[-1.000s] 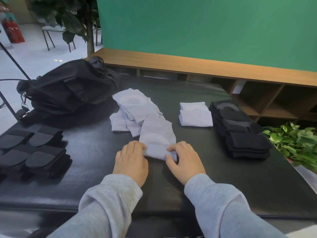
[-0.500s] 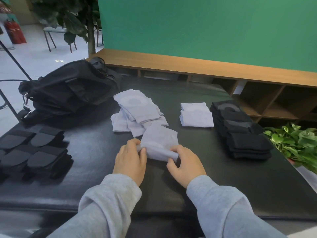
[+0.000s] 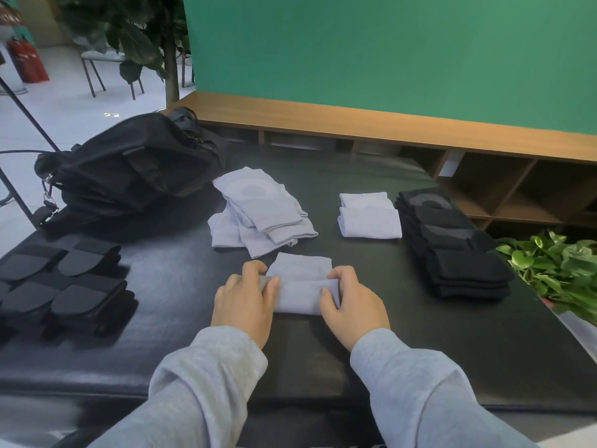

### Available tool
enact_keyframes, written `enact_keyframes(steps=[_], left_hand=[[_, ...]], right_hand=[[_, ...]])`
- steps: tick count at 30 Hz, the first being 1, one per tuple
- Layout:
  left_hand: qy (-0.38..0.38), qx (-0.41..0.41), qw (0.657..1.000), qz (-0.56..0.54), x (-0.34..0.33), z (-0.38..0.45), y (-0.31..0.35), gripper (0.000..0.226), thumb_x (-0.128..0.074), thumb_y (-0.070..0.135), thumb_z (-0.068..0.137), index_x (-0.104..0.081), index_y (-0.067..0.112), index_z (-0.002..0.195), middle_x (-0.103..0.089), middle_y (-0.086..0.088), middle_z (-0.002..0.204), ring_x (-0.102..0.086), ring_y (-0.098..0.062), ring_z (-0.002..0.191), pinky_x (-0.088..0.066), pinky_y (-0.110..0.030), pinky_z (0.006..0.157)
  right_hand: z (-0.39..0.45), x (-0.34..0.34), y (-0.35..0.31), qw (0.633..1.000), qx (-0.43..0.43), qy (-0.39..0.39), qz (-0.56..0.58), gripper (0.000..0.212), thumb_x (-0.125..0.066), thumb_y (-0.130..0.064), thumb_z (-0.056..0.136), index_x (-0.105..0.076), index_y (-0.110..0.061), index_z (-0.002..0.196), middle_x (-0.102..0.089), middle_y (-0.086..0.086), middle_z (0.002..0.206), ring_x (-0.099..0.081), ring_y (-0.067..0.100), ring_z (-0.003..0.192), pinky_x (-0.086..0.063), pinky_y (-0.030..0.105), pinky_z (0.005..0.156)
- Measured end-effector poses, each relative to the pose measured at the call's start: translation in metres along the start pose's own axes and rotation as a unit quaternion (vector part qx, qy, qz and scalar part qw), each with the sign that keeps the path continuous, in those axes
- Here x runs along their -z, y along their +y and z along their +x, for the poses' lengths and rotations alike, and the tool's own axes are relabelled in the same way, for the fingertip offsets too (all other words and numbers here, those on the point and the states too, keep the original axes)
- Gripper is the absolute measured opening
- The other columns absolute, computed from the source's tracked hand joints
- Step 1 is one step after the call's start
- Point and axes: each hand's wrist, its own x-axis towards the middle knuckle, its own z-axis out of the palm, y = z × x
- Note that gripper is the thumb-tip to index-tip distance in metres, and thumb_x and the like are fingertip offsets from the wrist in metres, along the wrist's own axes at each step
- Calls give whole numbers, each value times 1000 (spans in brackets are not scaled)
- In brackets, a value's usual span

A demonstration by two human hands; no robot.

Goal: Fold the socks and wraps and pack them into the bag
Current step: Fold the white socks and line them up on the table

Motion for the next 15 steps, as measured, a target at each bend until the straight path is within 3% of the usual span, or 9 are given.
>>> enact_keyframes(steps=[6,11,15], left_hand=[[33,-38,999,-11,1,-1,0,37,-45,41,93,-40,17,121,-54,-2,105,-48,-25,100,-33,-33,91],[34,-66,997,12,-4,1,-3,29,-46,36,90,-40,21,114,-56,4,92,-46,-20,93,-33,-32,85],[56,-99,992,51,-9,2,-7,19,-58,22,86,-55,17,104,-56,-2,99,-50,-27,91,-39,-37,78]], right_hand=[[3,0,0,1000,-10,14,-16,14,-44,-27,90,-45,-23,103,-53,-8,79,-52,15,76,-46,29,70],[5,-3,1,999,-14,24,-30,9,-42,-21,89,-36,-24,95,-44,-11,70,-47,17,71,-37,28,61],[6,-5,4,999,1,36,-38,10,-43,-16,87,-39,-22,94,-44,-10,81,-44,16,81,-34,28,61]])
